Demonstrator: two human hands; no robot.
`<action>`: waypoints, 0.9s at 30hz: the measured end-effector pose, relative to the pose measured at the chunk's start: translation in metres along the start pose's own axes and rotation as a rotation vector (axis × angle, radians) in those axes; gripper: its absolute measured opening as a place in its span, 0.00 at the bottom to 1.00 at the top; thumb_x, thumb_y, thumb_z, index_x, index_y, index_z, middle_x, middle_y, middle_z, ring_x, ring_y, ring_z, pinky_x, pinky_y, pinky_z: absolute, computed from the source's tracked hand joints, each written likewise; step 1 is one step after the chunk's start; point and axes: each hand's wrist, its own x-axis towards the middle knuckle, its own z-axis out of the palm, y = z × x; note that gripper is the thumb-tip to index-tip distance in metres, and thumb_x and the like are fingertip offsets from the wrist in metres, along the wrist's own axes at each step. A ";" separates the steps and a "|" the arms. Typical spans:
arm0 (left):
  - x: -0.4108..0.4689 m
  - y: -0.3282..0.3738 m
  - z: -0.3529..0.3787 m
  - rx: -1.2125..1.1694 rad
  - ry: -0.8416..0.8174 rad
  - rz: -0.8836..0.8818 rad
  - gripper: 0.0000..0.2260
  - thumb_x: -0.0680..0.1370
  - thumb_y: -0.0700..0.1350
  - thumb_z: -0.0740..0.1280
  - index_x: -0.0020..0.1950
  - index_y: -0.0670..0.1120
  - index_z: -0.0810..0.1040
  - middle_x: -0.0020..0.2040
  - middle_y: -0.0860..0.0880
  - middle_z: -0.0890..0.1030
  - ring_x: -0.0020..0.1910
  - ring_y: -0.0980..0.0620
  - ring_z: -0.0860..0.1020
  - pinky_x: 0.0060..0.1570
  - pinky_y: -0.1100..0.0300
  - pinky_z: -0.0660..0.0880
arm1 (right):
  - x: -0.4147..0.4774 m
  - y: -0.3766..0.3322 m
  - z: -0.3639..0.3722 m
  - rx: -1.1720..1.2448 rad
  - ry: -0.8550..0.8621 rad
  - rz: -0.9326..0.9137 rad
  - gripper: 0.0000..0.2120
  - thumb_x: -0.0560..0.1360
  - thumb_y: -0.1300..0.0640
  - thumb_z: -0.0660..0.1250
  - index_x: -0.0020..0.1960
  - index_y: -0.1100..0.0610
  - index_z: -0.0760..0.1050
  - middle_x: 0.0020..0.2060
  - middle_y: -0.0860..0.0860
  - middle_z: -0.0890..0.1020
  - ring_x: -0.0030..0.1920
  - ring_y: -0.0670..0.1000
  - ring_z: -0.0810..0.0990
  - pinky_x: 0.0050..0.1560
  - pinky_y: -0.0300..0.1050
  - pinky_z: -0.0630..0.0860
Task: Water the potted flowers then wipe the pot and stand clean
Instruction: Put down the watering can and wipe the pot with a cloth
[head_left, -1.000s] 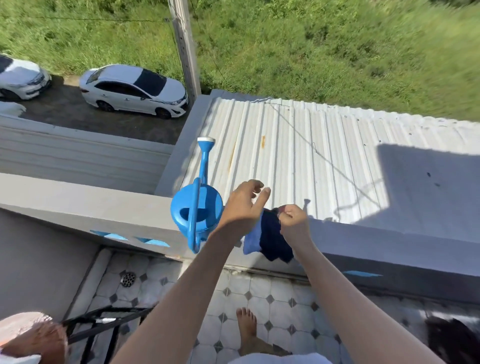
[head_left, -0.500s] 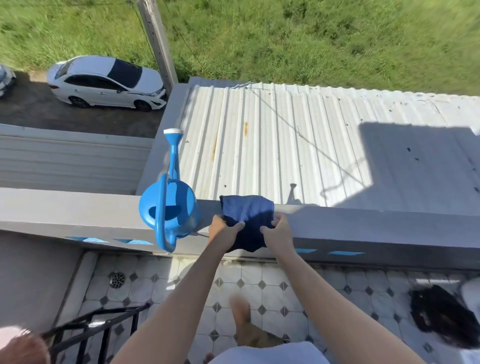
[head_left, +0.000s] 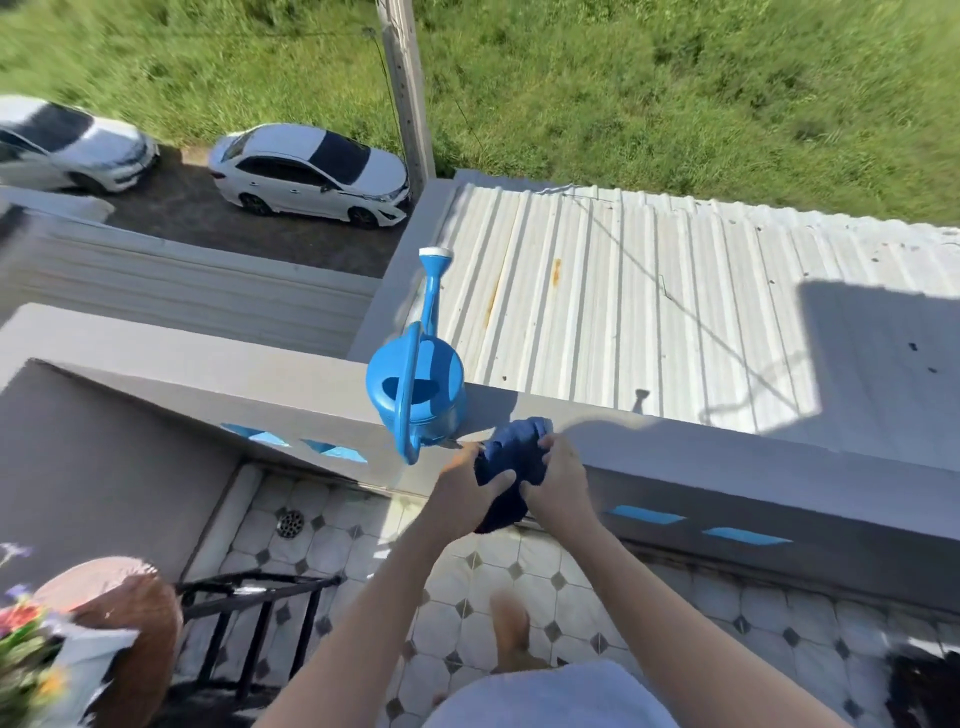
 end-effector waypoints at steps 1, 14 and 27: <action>-0.008 -0.006 -0.007 -0.009 0.017 0.012 0.14 0.75 0.50 0.69 0.56 0.44 0.75 0.49 0.45 0.81 0.48 0.45 0.79 0.53 0.50 0.76 | -0.005 -0.008 0.009 -0.056 -0.033 -0.072 0.23 0.69 0.63 0.68 0.62 0.54 0.67 0.53 0.50 0.72 0.55 0.52 0.73 0.53 0.45 0.73; -0.161 -0.077 -0.138 -0.227 0.377 -0.005 0.10 0.79 0.44 0.65 0.57 0.46 0.82 0.48 0.48 0.85 0.48 0.49 0.82 0.53 0.51 0.78 | -0.140 -0.125 0.098 -0.042 -0.588 -0.441 0.19 0.67 0.54 0.70 0.58 0.51 0.74 0.55 0.46 0.77 0.57 0.46 0.75 0.58 0.41 0.73; -0.281 -0.177 -0.221 -0.249 0.730 -0.207 0.08 0.82 0.49 0.60 0.48 0.50 0.77 0.43 0.56 0.77 0.43 0.56 0.75 0.38 0.69 0.66 | -0.238 -0.204 0.215 -0.159 -0.894 -0.617 0.10 0.75 0.49 0.67 0.41 0.54 0.78 0.35 0.51 0.81 0.36 0.49 0.78 0.41 0.47 0.73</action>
